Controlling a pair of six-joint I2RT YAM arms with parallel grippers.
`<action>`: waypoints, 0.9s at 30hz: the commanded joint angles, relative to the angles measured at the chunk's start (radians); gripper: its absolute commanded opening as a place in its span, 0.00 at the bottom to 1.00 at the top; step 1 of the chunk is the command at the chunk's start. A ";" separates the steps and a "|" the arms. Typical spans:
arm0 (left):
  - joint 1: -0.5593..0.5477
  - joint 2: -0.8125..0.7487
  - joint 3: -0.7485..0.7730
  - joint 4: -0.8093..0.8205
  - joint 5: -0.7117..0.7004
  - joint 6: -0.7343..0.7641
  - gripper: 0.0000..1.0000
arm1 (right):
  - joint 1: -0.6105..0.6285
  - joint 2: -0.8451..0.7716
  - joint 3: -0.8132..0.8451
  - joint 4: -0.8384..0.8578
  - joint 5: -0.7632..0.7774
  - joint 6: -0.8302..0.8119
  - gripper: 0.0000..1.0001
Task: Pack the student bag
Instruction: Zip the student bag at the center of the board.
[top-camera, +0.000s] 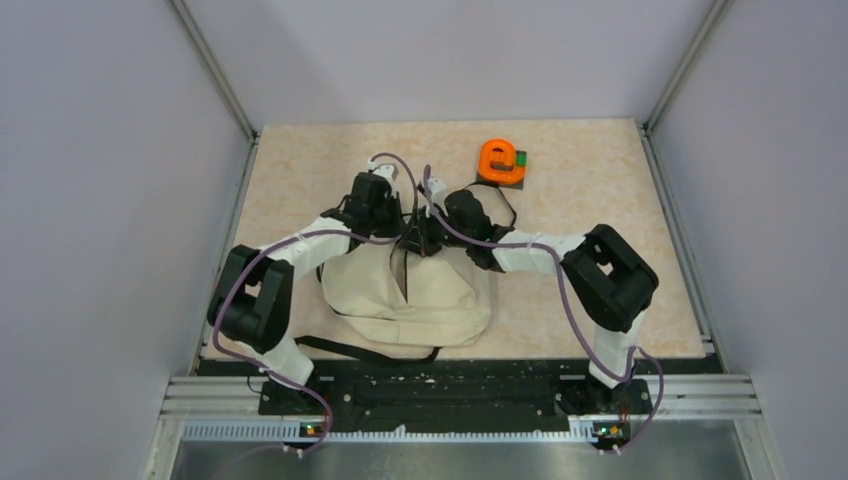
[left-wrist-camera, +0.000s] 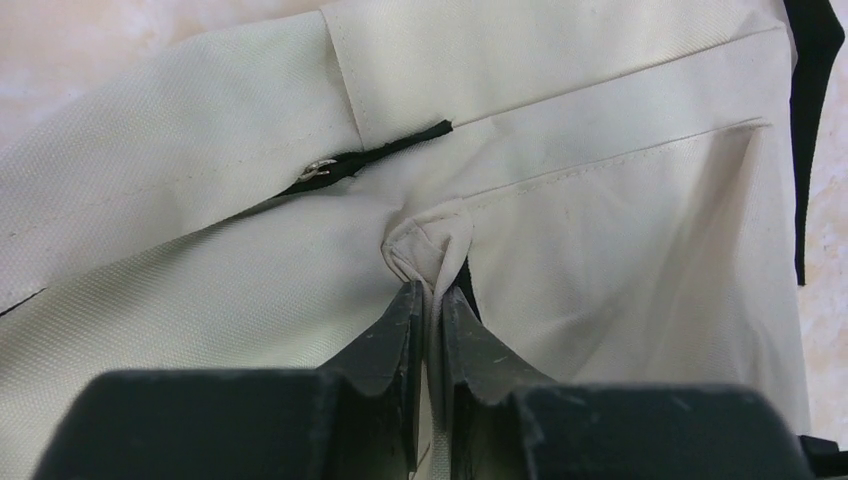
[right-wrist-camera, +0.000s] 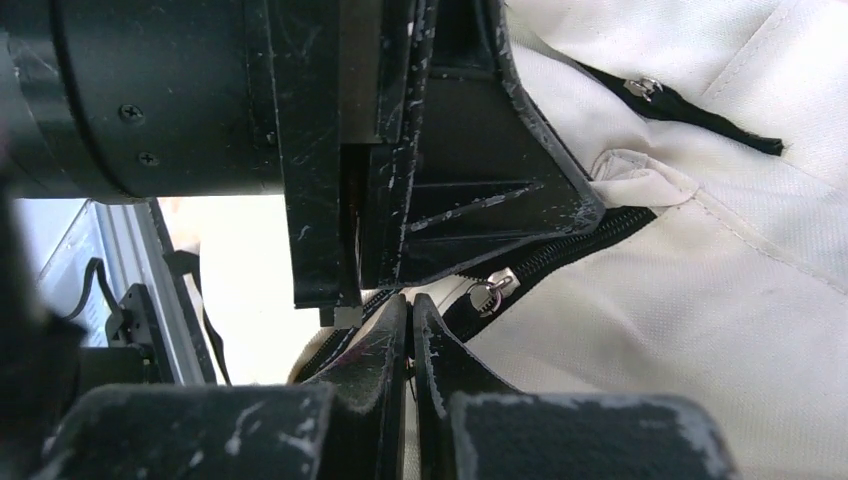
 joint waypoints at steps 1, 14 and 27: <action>0.003 -0.009 0.019 0.041 -0.009 -0.028 0.14 | 0.063 -0.061 -0.013 0.020 -0.080 0.011 0.00; 0.013 -0.031 0.028 0.065 -0.002 -0.075 0.13 | 0.130 -0.126 -0.045 -0.027 -0.087 0.021 0.00; 0.037 -0.022 0.047 0.085 -0.013 -0.092 0.00 | 0.174 -0.220 -0.128 -0.093 -0.064 0.013 0.00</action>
